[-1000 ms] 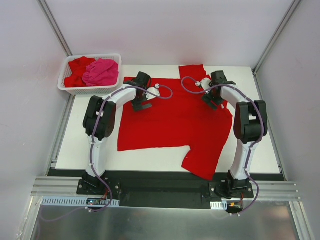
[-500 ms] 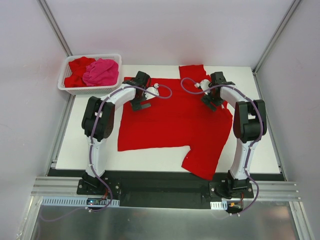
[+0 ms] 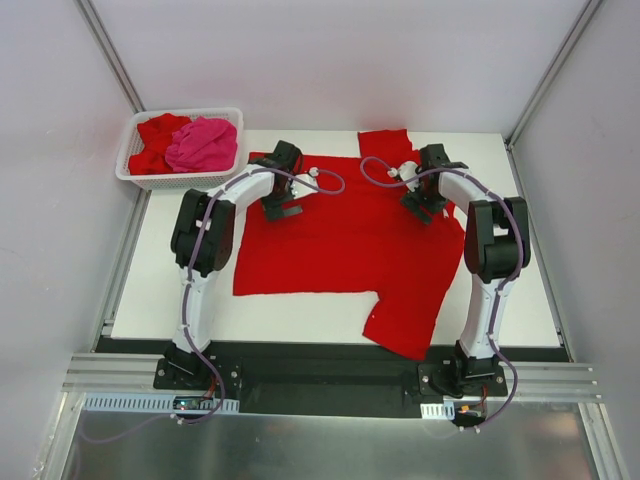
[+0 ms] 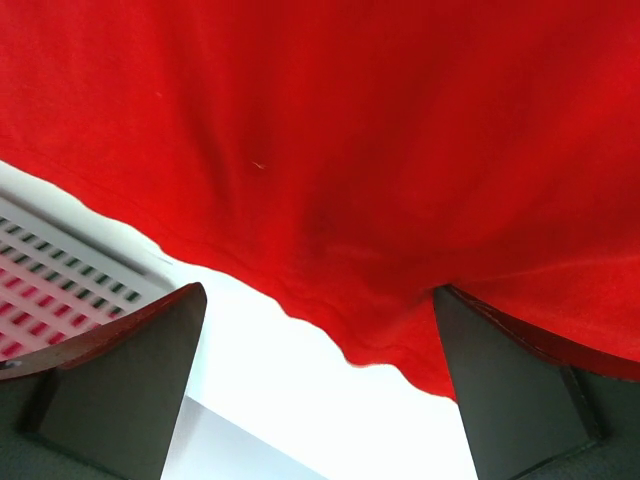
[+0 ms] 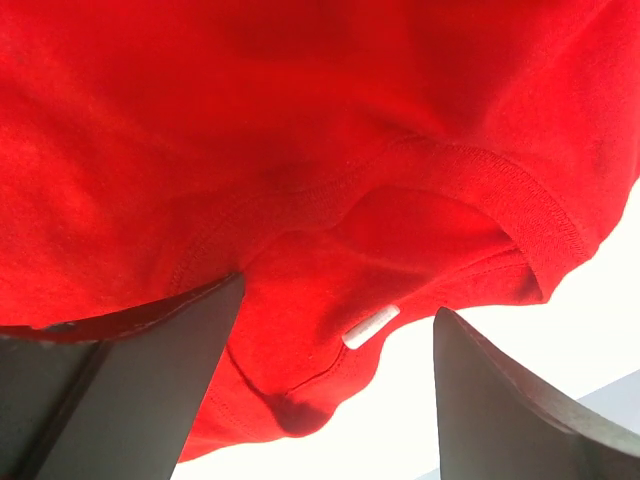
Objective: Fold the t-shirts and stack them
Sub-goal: Grap the side of the flattened tshirt closest away from the robot with both arms
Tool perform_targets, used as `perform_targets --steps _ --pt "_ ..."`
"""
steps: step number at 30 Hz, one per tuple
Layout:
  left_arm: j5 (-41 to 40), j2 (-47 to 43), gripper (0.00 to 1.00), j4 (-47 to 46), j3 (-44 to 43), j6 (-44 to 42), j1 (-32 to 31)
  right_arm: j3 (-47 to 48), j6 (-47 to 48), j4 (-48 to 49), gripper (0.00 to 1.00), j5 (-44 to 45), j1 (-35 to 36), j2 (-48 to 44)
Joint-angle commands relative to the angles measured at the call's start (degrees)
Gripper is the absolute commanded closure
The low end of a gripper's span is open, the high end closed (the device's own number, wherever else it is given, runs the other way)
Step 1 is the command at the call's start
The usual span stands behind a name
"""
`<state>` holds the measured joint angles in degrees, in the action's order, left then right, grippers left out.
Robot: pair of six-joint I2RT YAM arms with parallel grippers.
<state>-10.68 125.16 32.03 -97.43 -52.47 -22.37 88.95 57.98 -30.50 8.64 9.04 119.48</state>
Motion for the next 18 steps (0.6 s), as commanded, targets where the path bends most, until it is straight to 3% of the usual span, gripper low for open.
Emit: perform_targets --steps 1,9,18 --pt "0.48 4.29 0.02 0.58 -5.04 -2.37 1.36 0.96 0.65 -1.67 0.19 -0.47 0.45 1.63" --pt "-0.04 6.14 0.02 0.49 -9.27 -4.39 1.36 0.35 1.09 0.52 0.25 1.89 0.37 1.98" --pt "-1.8 6.5 0.02 -0.82 -9.27 -4.31 1.36 3.33 2.67 3.78 0.25 4.19 0.45 4.7"
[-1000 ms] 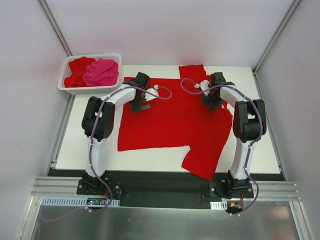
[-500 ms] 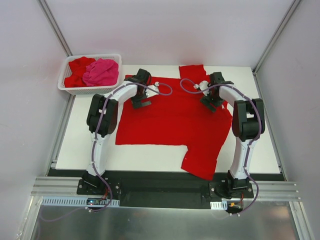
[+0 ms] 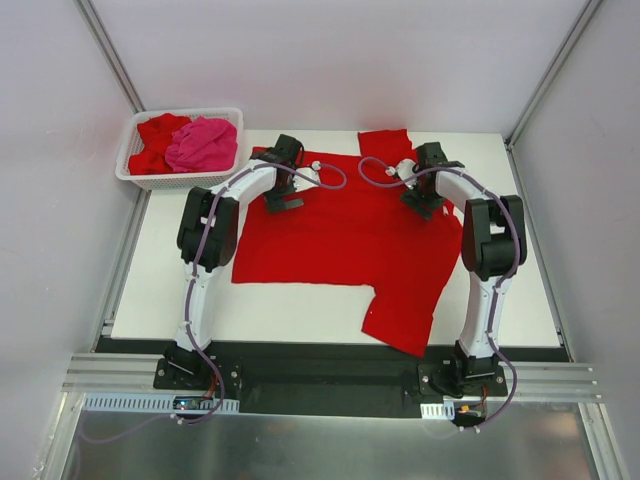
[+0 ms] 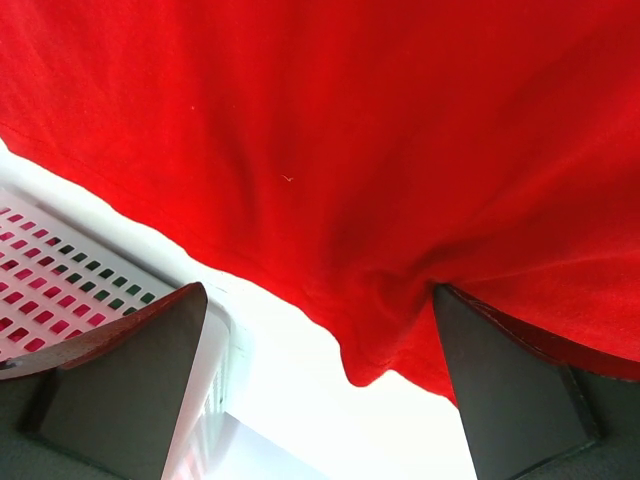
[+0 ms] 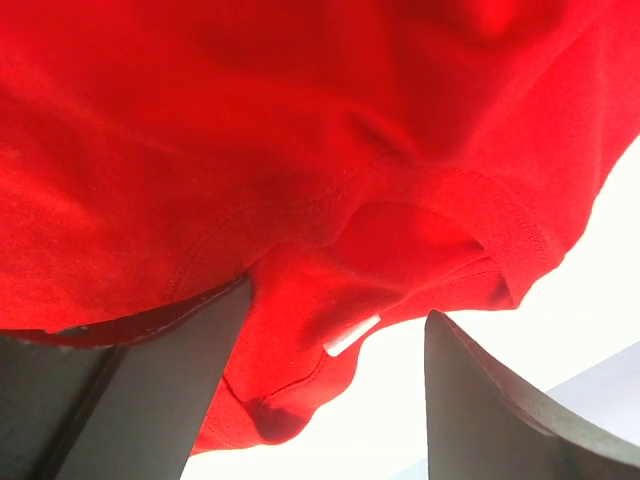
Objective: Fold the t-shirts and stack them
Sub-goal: Grap the side of the flattened tshirt closest away from the robot with both arms
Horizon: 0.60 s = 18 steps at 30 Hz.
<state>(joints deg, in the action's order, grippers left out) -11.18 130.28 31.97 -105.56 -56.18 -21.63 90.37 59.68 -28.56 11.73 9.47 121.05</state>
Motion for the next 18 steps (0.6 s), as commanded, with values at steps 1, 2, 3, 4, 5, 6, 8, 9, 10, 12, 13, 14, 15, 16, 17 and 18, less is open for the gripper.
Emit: perform_targets --steps 1,2,3,4,5,6,8,9,10,12,13,14,15,16,17,18 --pt "-1.39 1.38 0.02 -0.94 -1.14 -0.77 0.62 2.79 0.96 1.75 0.25 1.11 -0.07 3.48" --pt "-1.56 1.38 0.02 -1.29 -0.97 -1.12 0.62 3.06 0.96 1.66 0.25 1.11 -0.07 4.1" --pt "-1.83 1.47 0.02 -1.81 -1.05 -1.3 0.62 3.32 1.05 1.57 0.25 1.11 -0.07 4.36" --pt "-2.0 1.56 0.02 -2.25 -1.05 -1.38 0.62 3.85 1.05 1.57 0.25 1.19 -0.07 4.54" --pt "-2.35 1.64 0.02 -2.61 -1.14 -1.56 0.62 3.94 1.05 1.57 0.25 1.11 -0.07 4.8" --pt "-3.05 1.73 0.02 -3.22 -1.32 -1.73 0.62 3.94 0.97 1.57 0.25 1.11 0.02 5.07" --pt "-3.67 2.17 0.02 -3.93 -1.4 -1.91 0.62 3.94 0.88 1.49 0.25 1.02 -0.07 5.24" --pt "-4.11 2.26 0.02 -4.36 -1.4 -2.0 0.62 3.85 0.7 1.14 0.25 0.93 0.02 5.24" --pt "-4.29 2.26 0.02 -4.54 -1.32 -2.09 0.71 3.76 0.53 1.05 0.25 0.93 0.19 5.24" --pt "-5.07 2.17 0.03 -5.68 -0.88 -2.09 0.71 3.68 0.09 -0.09 0.25 0.32 0.37 4.81" --pt "-5.51 2.09 0.03 -6.21 -0.62 -2.18 0.62 3.59 0.09 -0.18 0.25 0.23 0.54 4.63" --pt "-5.87 2.09 0.02 -6.56 -0.18 -2.18 0.62 3.07 0.09 -0.45 0.25 0.05 0.63 4.28" --pt "-6.04 2.0 0.02 -6.91 0.09 -2.26 0.62 2.8 0.43 -0.36 0.25 -0.04 0.63 4.19" --pt "-6.57 1.82 0.03 -7.53 0.26 -2.09 0.62 2.71 0.7 -0.36 0.25 -0.12 0.55 4.1" --pt "-6.92 1.73 0.02 -8.05 0.79 -2.0 0.62 2.53 0.87 -0.45 0.25 0.05 0.63 4.1" --pt "-7.36 1.73 0.02 -8.41 0.97 -2.0 0.62 2.62 0.96 -0.62 0.25 0.05 0.63 4.1"
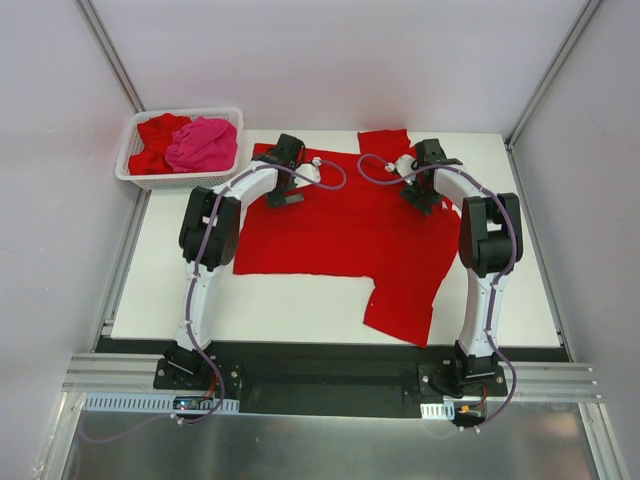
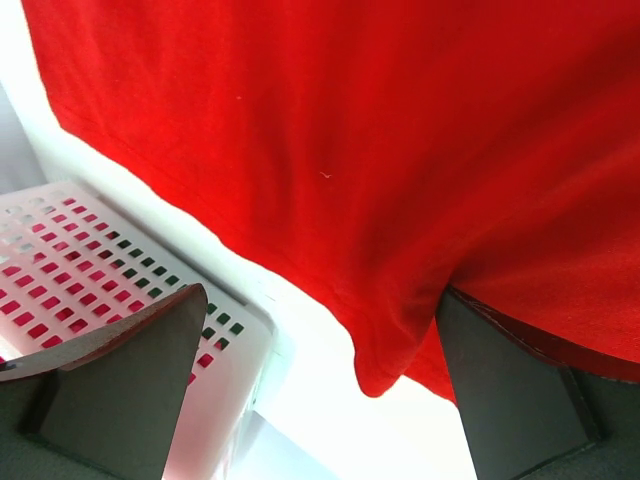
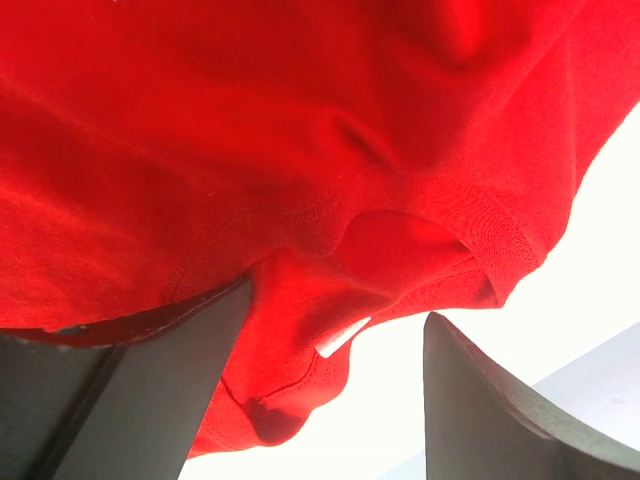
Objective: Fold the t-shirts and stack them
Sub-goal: Grap the side of the flattened tshirt closest away from the robot with both arms
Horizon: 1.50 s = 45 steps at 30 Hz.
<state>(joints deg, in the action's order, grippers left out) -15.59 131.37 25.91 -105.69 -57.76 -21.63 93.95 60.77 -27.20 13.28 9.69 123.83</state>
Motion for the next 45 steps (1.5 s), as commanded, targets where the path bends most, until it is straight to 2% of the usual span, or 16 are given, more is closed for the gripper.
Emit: perform_targets --steps 1,16,22,25,28,29,35,38,40,42,45 --pt "-3.3 0.64 0.03 -2.79 1.27 -0.34 0.62 -1.05 0.13 -2.15 0.25 -1.59 0.41 1.41" --pt "-10.07 1.61 0.02 -9.74 2.24 -1.83 0.62 -2.9 0.49 -3.74 0.24 -2.38 0.06 -0.61" --pt "-10.07 0.38 0.02 -9.74 4.0 -1.92 0.36 -2.72 0.05 -4.0 0.23 -1.42 -0.11 -1.66" --pt "-9.02 -2.86 0.01 -9.65 6.18 -0.7 -0.17 -3.25 -1.09 -4.79 0.22 -0.1 -0.29 -5.07" --pt "-8.67 -8.4 0.01 -9.22 9.09 0.54 -1.31 -4.83 -4.69 -7.15 0.15 0.35 -0.2 -11.91" --pt "-8.66 -11.63 0.01 -8.95 9.97 1.41 -1.66 -6.05 -5.57 -8.03 0.03 0.08 0.06 -13.86" --pt "-6.12 -22.1 0.01 -3.43 19.02 7.12 -4.74 -12.82 -9.35 -14.62 0.04 -4.57 3.13 -28.18" --pt "-4.1 -25.27 0.01 -0.78 24.11 9.49 -5.62 -15.37 -11.55 -19.9 0.04 -10.89 4.28 -31.62" --pt "-2.0 -25.99 0.01 2.02 26.06 11.43 -5.44 -18.34 -11.47 -23.58 0.04 -18.79 4.89 -32.86" --pt "3.95 -26.52 0.01 8.58 25.8 16.17 -5.01 -21.52 -9.54 -25.43 0.04 -24.05 6.65 -34.53" --pt "12.23 -27.74 0.01 15.55 26.49 21.1 -4.21 -27.14 -8.65 -25.62 0.04 -26.72 9.55 -36.37"
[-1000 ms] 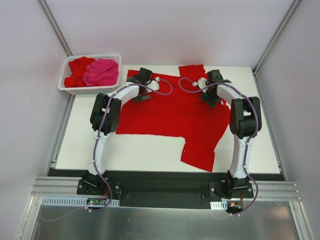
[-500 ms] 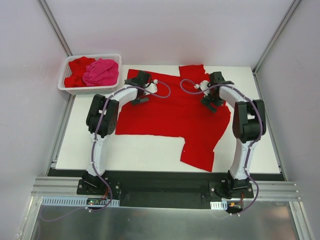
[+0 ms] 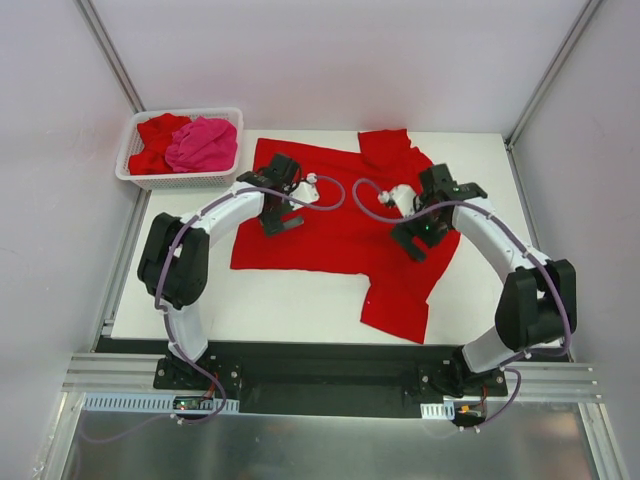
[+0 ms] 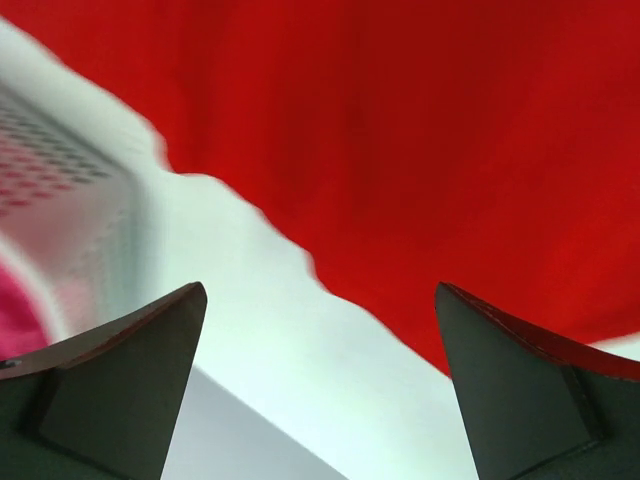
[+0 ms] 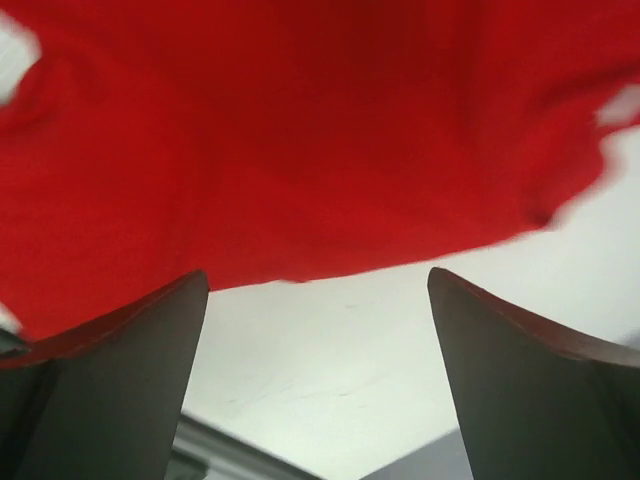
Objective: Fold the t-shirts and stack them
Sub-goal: Grap the side of the flattened tshirt closest away from the robot with both arms
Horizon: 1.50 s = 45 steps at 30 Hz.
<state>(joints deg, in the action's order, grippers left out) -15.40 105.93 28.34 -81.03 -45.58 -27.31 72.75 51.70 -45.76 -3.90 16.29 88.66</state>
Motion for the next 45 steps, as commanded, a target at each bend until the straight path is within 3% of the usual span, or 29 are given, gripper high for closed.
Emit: perform_targets --steps 1,15,20,28,36,45 --pt "13.19 -3.0 0.01 13.76 2.72 9.54 1.47 -7.26 0.33 -7.15 0.04 -9.98 3.65 -1.47" --pt "13.47 -10.39 0.01 15.34 12.04 8.32 5.42 -16.32 0.85 -15.48 0.01 -24.73 13.85 -5.17" --pt "12.59 -11.27 0.0 15.34 12.57 7.7 6.13 -18.34 0.95 -14.8 0.01 -23.53 16.66 -4.91" --pt "11.71 -14.69 0.01 15.69 14.32 6.65 10.6 -16.94 0.77 -14.62 0.01 -22.11 17.28 2.91" --pt "13.46 -19.7 0.01 17.98 13.18 4.8 21.05 -12.9 3.75 -18.22 0.01 -21.76 17.46 10.74" --pt "13.38 -23.75 0.01 18.42 11.6 3.66 25.2 -6.84 8.5 -25.25 0.01 -25.8 18.77 19.7"
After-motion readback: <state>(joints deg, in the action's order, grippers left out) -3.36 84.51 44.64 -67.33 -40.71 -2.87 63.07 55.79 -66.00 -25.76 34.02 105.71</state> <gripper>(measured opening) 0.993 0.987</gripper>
